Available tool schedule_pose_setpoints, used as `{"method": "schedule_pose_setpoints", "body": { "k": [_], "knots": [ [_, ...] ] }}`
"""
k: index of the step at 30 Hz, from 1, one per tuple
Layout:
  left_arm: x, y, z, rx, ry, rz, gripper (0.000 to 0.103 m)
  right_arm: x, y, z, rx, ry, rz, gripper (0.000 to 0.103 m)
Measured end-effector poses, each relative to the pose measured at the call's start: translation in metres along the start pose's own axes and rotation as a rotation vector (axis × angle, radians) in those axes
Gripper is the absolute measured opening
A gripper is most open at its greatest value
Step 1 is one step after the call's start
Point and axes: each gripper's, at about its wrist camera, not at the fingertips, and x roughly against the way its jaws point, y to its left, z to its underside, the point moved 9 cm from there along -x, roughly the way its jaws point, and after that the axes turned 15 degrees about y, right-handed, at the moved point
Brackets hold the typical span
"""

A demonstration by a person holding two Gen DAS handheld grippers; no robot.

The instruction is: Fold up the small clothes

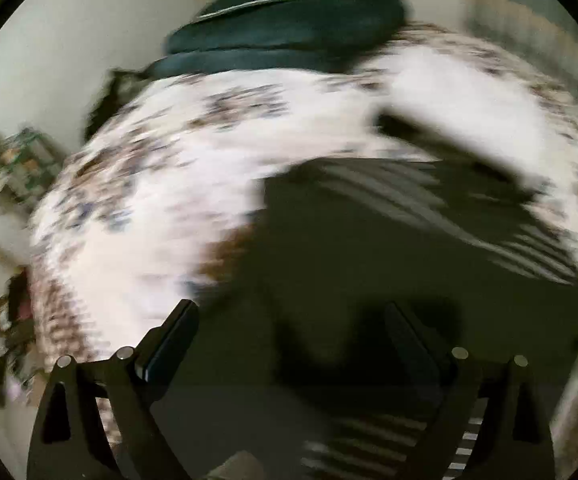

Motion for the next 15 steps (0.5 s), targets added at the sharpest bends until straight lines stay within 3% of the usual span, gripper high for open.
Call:
{"method": "schedule_pose_setpoints", "body": {
  "k": [3, 6, 7, 8, 9, 10, 15],
  "knots": [
    [-0.020, 0.051, 0.000, 0.076, 0.033, -0.080, 0.095, -0.022, 0.031, -0.020, 0.027, 0.009, 0.020, 0.083],
    [-0.035, 0.074, 0.007, 0.129, 0.057, -0.113, 0.095, -0.051, 0.047, -0.032, 0.043, 0.057, 0.097, 0.082],
    [-0.040, 0.079, 0.008, 0.148, 0.068, -0.114, 0.095, -0.062, 0.051, -0.032, 0.053, 0.086, 0.115, 0.071],
    [-0.044, 0.082, 0.010, 0.165, 0.077, -0.112, 0.095, -0.074, 0.058, -0.031, 0.081, 0.114, 0.140, 0.037],
    [-0.048, 0.085, 0.011, 0.182, 0.086, -0.105, 0.095, -0.078, 0.061, -0.029, 0.103, 0.118, 0.181, 0.017],
    [-0.051, 0.087, 0.013, 0.200, 0.096, -0.095, 0.095, -0.075, 0.065, -0.028, 0.134, 0.086, 0.228, 0.007],
    [-0.064, 0.093, 0.013, 0.269, 0.136, -0.037, 0.095, -0.010, 0.069, -0.017, 0.158, -0.121, 0.278, 0.005]
  ]
}}
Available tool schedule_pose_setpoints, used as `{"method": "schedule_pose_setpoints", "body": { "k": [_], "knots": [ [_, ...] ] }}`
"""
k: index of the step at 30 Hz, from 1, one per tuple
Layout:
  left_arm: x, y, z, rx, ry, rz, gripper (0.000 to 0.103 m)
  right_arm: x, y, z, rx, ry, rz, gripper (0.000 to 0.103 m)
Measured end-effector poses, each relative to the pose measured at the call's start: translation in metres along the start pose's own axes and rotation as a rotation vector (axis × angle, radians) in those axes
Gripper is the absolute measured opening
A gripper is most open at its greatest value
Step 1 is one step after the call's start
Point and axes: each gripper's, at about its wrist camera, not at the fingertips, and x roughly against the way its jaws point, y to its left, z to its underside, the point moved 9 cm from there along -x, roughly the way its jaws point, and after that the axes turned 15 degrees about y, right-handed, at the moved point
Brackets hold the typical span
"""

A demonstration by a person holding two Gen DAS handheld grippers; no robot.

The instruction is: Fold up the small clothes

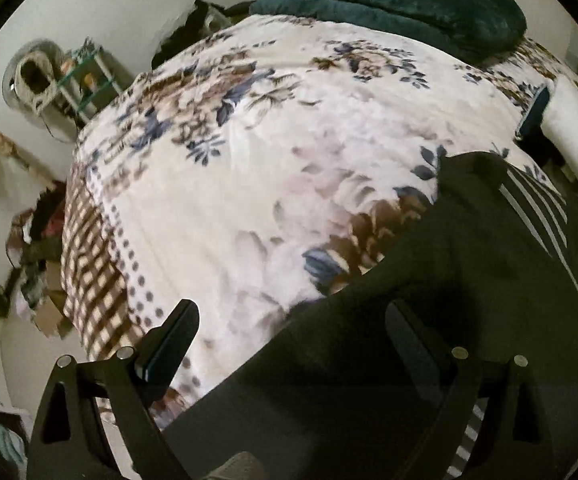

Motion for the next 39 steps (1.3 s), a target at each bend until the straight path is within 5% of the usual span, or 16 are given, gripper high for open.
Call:
{"method": "schedule_pose_setpoints", "body": {
  "k": [2, 6, 10, 14, 18, 20, 22, 24, 26, 27, 29, 34, 39],
  "knots": [
    [-0.006, -0.002, -0.004, 0.006, 0.016, 0.021, 0.095, 0.008, -0.025, 0.002, -0.038, -0.005, 0.047, 0.006],
    [-0.014, -0.013, -0.009, 0.008, 0.045, 0.066, 0.095, -0.038, -0.046, 0.014, -0.066, 0.275, 0.097, 0.020],
    [-0.017, -0.024, -0.025, 0.016, 0.047, 0.106, 0.095, -0.005, -0.026, -0.008, -0.055, 0.166, 0.064, 0.041],
    [-0.030, -0.041, -0.045, 0.025, 0.071, 0.152, 0.095, 0.002, 0.100, -0.037, 0.178, 0.189, -0.164, 0.052],
    [-0.048, -0.059, -0.058, -0.011, 0.094, 0.169, 0.094, -0.028, 0.241, -0.054, 0.498, 0.255, -0.234, 0.053],
    [-0.054, -0.064, -0.060, -0.033, 0.093, 0.190, 0.079, -0.051, 0.295, -0.057, 0.632, 0.290, -0.213, 0.054],
    [-0.060, -0.069, -0.058, -0.063, 0.107, 0.231, 0.031, -0.073, 0.339, -0.062, 0.728, 0.335, -0.192, 0.054],
    [-0.064, -0.074, -0.054, -0.089, 0.112, 0.284, 0.009, -0.093, 0.365, -0.063, 0.791, 0.380, -0.162, 0.054],
    [-0.063, -0.074, -0.053, -0.100, 0.087, 0.277, 0.003, -0.105, 0.379, -0.060, 0.817, 0.433, -0.170, 0.054],
    [-0.064, -0.074, -0.053, -0.101, 0.085, 0.275, 0.002, -0.109, 0.382, -0.060, 0.821, 0.460, -0.187, 0.051],
    [-0.069, -0.068, -0.050, -0.081, 0.097, 0.286, 0.001, -0.110, 0.391, -0.061, 0.834, 0.437, -0.244, 0.002],
    [-0.077, -0.053, -0.046, -0.040, 0.118, 0.296, 0.001, -0.079, 0.386, -0.090, 0.765, 0.260, -0.252, 0.002],
    [-0.073, -0.051, -0.048, -0.046, 0.119, 0.296, 0.001, -0.090, 0.361, -0.129, 0.621, 0.249, -0.204, 0.002]
  ]
}}
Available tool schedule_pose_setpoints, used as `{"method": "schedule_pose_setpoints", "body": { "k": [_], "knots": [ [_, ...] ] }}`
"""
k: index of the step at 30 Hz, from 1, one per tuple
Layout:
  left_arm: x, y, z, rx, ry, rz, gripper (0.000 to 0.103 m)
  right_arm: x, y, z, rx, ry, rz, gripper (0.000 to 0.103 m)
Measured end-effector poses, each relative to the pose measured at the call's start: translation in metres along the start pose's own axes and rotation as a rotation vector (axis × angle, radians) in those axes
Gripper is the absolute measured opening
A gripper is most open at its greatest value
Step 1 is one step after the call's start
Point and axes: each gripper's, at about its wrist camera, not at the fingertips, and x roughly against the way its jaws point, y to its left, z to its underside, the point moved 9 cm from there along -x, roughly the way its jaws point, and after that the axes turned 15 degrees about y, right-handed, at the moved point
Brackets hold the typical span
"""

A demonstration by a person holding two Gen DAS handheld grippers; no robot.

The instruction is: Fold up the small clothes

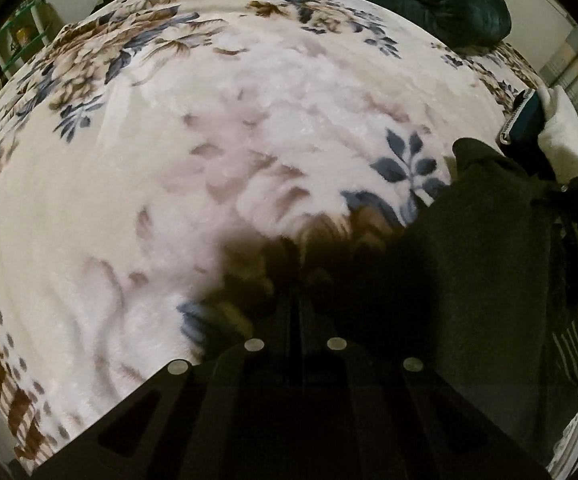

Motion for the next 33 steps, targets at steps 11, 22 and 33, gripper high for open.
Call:
{"method": "schedule_pose_setpoints", "body": {
  "k": [11, 22, 33],
  "knots": [
    [0.028, -0.006, -0.028, -0.034, -0.064, -0.082, 0.074, 0.019, -0.021, 0.006, -0.113, -0.014, -0.038, 0.056],
    [-0.006, -0.042, -0.053, -0.176, -0.053, -0.135, 0.090, -0.020, 0.056, -0.033, 0.108, 0.118, 0.056, 0.061],
    [-0.019, -0.034, -0.055, -0.140, -0.018, -0.049, 0.090, -0.034, 0.030, -0.071, -0.043, 0.096, 0.131, 0.003]
  ]
}}
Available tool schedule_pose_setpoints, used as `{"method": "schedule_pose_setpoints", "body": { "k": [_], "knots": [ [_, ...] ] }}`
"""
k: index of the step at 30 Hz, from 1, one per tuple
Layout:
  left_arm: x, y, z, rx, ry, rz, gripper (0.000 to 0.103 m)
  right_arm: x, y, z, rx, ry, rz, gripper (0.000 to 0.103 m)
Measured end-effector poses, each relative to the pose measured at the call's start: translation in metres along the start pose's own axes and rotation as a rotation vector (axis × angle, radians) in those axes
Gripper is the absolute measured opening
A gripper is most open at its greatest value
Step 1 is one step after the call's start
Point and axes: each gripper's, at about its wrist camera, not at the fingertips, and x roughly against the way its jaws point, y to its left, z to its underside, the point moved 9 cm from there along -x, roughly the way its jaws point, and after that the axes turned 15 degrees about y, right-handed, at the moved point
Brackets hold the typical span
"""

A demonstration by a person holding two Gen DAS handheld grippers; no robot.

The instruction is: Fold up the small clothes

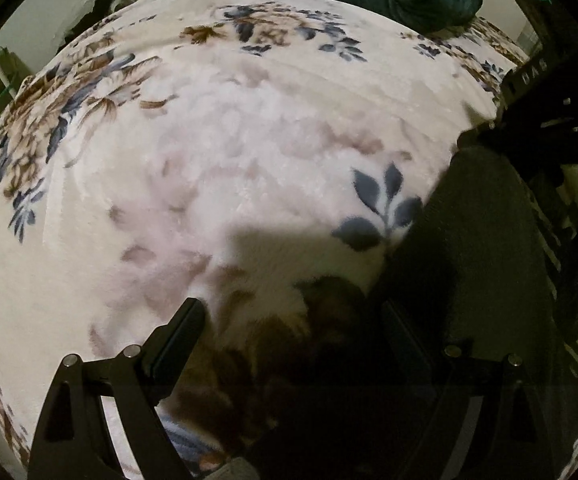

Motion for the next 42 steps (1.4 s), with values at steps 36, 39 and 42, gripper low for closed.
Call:
{"method": "schedule_pose_setpoints", "body": {
  "k": [36, 39, 42],
  "knots": [
    [0.065, -0.110, 0.275, -0.069, 0.056, -0.260, 0.101, -0.002, -0.325, 0.451, -0.554, -0.076, -0.383, 0.082],
    [0.055, -0.111, 0.291, -0.031, 0.073, -0.273, 0.101, -0.024, -0.312, 0.434, -0.509, -0.067, -0.400, 0.046],
    [0.052, -0.110, 0.301, -0.004, 0.073, -0.272, 0.101, -0.012, -0.307, 0.430, -0.470, -0.145, -0.302, 0.009]
  ]
}}
